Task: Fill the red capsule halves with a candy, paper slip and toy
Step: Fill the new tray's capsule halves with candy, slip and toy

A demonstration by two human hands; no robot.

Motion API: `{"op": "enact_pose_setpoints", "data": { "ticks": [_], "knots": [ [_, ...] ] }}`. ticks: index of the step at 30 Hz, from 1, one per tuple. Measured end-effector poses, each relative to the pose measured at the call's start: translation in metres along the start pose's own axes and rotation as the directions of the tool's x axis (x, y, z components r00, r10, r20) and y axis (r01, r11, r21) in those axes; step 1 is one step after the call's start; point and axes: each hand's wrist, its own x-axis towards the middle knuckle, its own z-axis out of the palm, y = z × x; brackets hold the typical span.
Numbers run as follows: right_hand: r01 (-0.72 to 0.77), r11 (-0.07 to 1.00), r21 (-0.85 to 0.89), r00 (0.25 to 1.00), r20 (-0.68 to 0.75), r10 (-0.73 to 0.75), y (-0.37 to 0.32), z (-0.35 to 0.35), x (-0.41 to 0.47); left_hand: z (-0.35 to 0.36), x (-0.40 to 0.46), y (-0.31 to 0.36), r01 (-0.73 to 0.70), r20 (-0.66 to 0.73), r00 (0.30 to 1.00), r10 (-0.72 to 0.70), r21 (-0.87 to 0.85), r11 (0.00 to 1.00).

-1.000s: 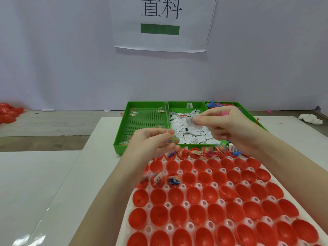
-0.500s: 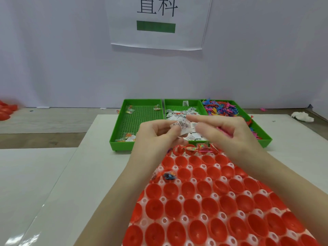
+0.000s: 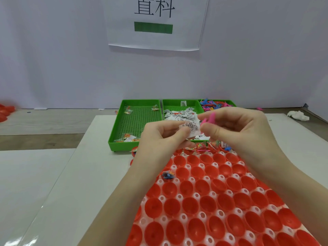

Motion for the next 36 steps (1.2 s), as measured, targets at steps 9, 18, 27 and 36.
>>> {"op": "enact_pose_setpoints", "data": {
  "ticks": [9, 18, 27, 36],
  "knots": [
    [-0.115, 0.982, 0.147, 0.993, 0.039, 0.111, -0.006, 0.001, 0.0, -0.003, -0.003, 0.004, -0.052, 0.056, 0.997, 0.059, -0.125, 0.991],
    [-0.188, 0.959, 0.214, 0.976, -0.068, 0.207, -0.002, -0.001, -0.002, -0.01, -0.002, 0.004, -0.025, 0.178, 0.983, 0.048, -0.128, 0.992],
    [-0.215, 0.964, 0.157, 0.974, -0.044, 0.224, -0.002, 0.005, -0.004, -0.013, -0.001, 0.004, 0.032, 0.243, 0.97, 0.002, -0.138, 0.99],
    [-0.194, 0.981, -0.021, 0.98, -0.051, 0.193, 0.014, 0.014, 0.004, -0.011, 0.004, -0.006, -0.026, 0.108, 0.994, -0.005, 0.277, 0.96]
  ]
}}
